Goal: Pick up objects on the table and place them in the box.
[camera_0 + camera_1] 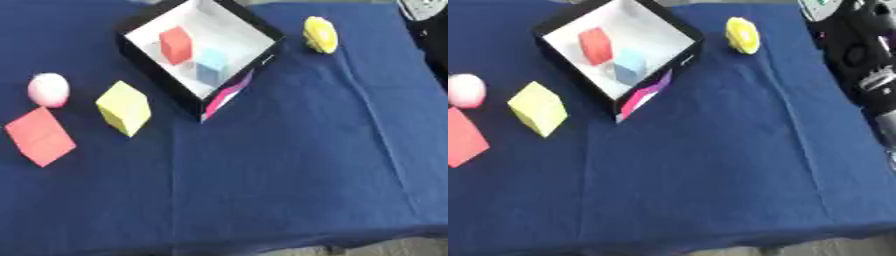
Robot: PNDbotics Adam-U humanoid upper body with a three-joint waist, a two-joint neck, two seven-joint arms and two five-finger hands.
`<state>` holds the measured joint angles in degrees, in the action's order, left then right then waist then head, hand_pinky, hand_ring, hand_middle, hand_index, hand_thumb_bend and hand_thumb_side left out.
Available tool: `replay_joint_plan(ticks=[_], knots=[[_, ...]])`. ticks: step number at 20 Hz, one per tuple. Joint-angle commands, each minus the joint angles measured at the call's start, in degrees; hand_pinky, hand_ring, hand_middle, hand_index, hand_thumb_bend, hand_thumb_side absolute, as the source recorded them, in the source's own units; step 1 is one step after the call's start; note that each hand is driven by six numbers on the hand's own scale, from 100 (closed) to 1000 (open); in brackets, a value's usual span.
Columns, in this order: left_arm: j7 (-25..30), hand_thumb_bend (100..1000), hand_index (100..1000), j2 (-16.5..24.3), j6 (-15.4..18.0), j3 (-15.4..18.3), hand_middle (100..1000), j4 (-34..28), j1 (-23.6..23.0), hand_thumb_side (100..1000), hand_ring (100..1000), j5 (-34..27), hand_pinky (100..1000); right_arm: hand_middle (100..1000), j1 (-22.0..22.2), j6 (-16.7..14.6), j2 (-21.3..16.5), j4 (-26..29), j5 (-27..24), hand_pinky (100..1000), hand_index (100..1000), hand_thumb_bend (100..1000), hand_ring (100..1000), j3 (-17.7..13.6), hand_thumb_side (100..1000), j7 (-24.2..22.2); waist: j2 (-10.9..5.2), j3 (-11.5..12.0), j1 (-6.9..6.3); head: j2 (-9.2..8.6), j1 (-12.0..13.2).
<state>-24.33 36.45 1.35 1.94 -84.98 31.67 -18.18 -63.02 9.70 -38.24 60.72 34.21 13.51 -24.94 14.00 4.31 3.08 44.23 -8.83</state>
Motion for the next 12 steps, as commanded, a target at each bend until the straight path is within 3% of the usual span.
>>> replay_joint_plan(ticks=[1,7,12], knots=[[-0.06,150,908,2.18,-0.17,0.61,854,-0.7,0.59,854,843,0.14,809,842,0.04,-2.01,-3.69,-1.0,1.4,853,899,566,944,-0.52,372,-1.0,-1.19,-0.02,-0.38,-0.11,0.19],[0.11,149,908,2.04,-0.26,0.53,854,-0.77,0.74,855,843,0.17,809,845,1.79,-4.68,-3.66,-4.64,0.89,854,902,564,946,-0.95,402,-6.23,-0.9,0.31,-0.53,-0.11,-0.31],[0.74,143,909,1.88,-0.56,0.23,855,-1.23,0.76,855,844,0.79,810,830,2.1,-5.24,-2.49,-6.48,0.91,849,907,567,942,-0.91,425,-6.6,-0.66,0.62,-0.73,-0.11,-0.76]])
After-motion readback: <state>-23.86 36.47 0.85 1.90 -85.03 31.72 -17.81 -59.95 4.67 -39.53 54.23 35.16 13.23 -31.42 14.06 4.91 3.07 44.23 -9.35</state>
